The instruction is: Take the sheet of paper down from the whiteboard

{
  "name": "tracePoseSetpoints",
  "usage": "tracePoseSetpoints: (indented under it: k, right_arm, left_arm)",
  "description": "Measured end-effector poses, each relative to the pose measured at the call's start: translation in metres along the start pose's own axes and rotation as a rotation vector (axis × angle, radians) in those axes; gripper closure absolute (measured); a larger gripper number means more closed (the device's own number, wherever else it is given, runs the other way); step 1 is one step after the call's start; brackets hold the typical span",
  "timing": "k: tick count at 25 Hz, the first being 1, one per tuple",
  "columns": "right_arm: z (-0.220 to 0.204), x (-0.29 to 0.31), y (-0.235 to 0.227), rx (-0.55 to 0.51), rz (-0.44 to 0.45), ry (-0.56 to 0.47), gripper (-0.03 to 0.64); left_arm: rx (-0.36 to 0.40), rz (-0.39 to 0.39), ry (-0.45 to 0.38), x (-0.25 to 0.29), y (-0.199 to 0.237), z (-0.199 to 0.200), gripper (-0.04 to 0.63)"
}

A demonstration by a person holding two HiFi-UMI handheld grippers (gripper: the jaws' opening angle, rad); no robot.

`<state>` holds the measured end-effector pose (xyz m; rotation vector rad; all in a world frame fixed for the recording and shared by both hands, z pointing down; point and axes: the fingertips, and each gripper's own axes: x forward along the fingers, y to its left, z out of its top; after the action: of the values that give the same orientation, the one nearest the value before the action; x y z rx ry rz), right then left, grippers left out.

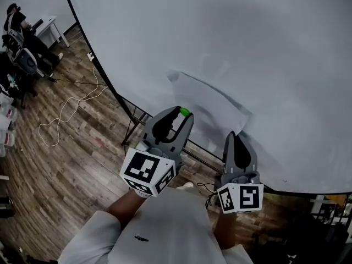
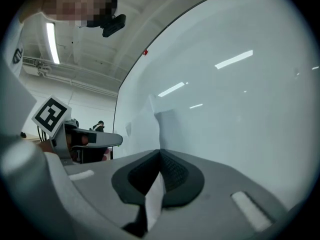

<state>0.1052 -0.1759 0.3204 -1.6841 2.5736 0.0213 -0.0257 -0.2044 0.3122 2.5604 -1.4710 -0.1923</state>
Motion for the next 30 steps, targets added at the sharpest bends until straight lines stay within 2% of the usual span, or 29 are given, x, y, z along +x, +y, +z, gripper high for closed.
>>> tracePoseSetpoints:
  k: [6, 11, 16, 24, 30]
  right_arm:
    - [-0.009, -0.018, 0.017, 0.018, -0.062, -0.011, 0.607]
    - [-0.021, -0.035, 0.017, 0.031, -0.145, -0.008, 0.607]
    - [-0.027, -0.059, 0.015, -0.002, -0.213, -0.005, 0.607]
    - [-0.047, -0.085, 0.005, -0.030, -0.283, 0.025, 0.607]
    - [-0.058, -0.083, 0.005, -0.030, -0.296, 0.047, 0.606]
  left_arm:
    - [0.008, -0.026, 0.005, -0.032, 0.019, -0.005, 0.468]
    - [0.043, -0.037, 0.046, -0.050, 0.032, -0.022, 0.468]
    - [0.024, -0.051, 0.076, -0.063, 0.034, -0.038, 0.468]
    - [0.029, -0.064, 0.111, -0.074, 0.037, -0.058, 0.468]
    - [0.048, -0.082, 0.130, -0.077, 0.038, -0.066, 0.468]
